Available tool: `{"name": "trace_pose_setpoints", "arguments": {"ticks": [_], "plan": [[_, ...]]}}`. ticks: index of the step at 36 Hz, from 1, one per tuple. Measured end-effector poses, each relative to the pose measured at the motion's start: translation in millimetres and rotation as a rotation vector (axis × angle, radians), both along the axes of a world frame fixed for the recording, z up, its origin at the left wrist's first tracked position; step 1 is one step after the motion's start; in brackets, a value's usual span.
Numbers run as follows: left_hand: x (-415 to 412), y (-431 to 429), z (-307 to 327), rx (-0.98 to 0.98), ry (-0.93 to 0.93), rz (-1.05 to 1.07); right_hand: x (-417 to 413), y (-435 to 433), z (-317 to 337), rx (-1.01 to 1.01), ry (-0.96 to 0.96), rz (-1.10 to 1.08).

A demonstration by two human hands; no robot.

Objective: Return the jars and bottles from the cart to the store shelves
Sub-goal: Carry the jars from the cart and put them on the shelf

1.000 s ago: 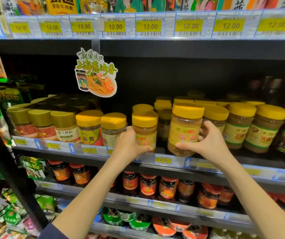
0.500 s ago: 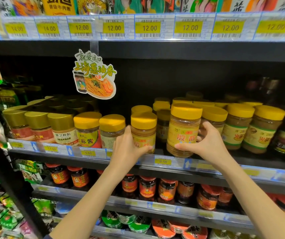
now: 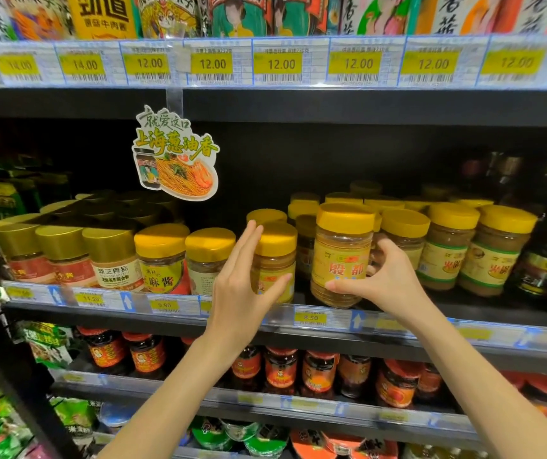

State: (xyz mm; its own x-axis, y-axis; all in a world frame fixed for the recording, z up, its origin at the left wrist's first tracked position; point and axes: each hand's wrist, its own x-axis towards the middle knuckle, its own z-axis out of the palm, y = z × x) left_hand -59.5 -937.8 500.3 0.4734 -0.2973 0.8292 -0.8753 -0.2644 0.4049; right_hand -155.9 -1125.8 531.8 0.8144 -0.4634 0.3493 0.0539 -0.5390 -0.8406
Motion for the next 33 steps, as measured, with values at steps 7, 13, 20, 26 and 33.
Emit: {"name": "trace_pose_setpoints", "arguments": {"ticks": [7, 13, 20, 26, 33], "plan": [[7, -13, 85, 0.443, 0.08, -0.195, 1, 3, 1, -0.005, -0.005, -0.009], [27, -47, 122, 0.786, 0.375, -0.265, 1, 4, -1, -0.01, 0.002, -0.029], [22, -74, 144, 0.952, 0.353, -0.235, -1, 3, 0, -0.023, 0.037, -0.036], [25, -74, 145, 0.904, 0.358, -0.25, -3, 2, 0, -0.045, 0.026, -0.026], [28, -69, 138, 0.84, 0.366, -0.252, -7, 1, -3, -0.092, 0.024, 0.033]]}}
